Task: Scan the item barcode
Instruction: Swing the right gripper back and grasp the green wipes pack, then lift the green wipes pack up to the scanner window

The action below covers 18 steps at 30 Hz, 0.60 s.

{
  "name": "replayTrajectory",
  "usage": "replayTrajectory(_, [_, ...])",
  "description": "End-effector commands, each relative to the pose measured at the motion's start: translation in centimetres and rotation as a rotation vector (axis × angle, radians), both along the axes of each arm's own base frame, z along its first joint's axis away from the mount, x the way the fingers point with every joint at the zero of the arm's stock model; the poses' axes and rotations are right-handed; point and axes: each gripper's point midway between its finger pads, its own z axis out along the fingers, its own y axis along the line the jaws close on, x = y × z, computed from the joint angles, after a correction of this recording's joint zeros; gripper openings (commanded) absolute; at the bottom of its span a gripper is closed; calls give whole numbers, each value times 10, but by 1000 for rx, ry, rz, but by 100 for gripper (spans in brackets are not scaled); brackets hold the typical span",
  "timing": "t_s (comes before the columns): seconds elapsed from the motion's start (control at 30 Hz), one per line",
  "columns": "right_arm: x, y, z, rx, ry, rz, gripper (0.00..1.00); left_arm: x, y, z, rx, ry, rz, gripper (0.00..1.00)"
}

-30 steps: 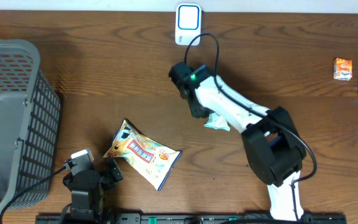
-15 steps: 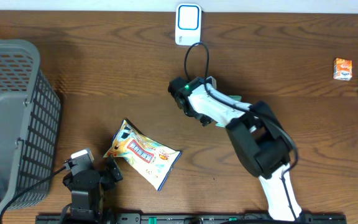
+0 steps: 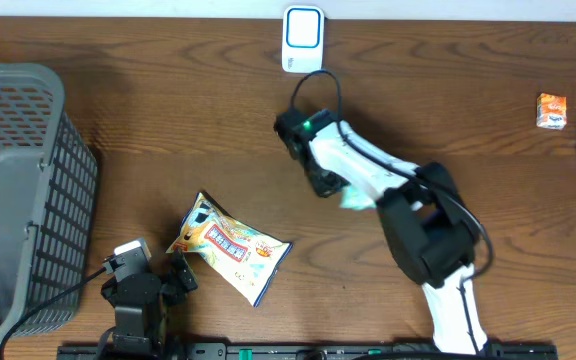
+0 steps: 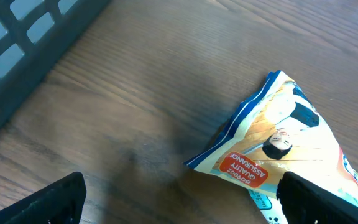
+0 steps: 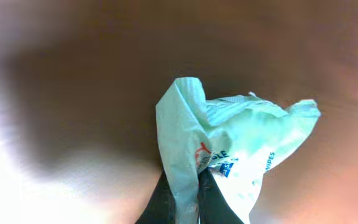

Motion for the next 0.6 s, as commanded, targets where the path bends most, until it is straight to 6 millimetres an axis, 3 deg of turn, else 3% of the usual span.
replayTrajectory(0.0, [-54, 98, 52, 603, 273, 263, 1, -11, 3, -12, 29, 70, -7, 98])
replayTrajectory(0.1, [-61, 106, 92, 749, 269, 331, 1, -11, 3, -12, 29, 70, -7, 97])
replayTrajectory(0.33, [-95, 118, 160, 1202, 425, 495, 1, -11, 3, -12, 29, 70, -7, 98])
replayTrajectory(0.43, [-103, 111, 171, 1306, 460, 547, 1, -11, 3, -12, 29, 70, -7, 98])
replayTrajectory(0.57, [-109, 109, 186, 1452, 505, 486, 1, -11, 3, -12, 29, 70, -7, 97])
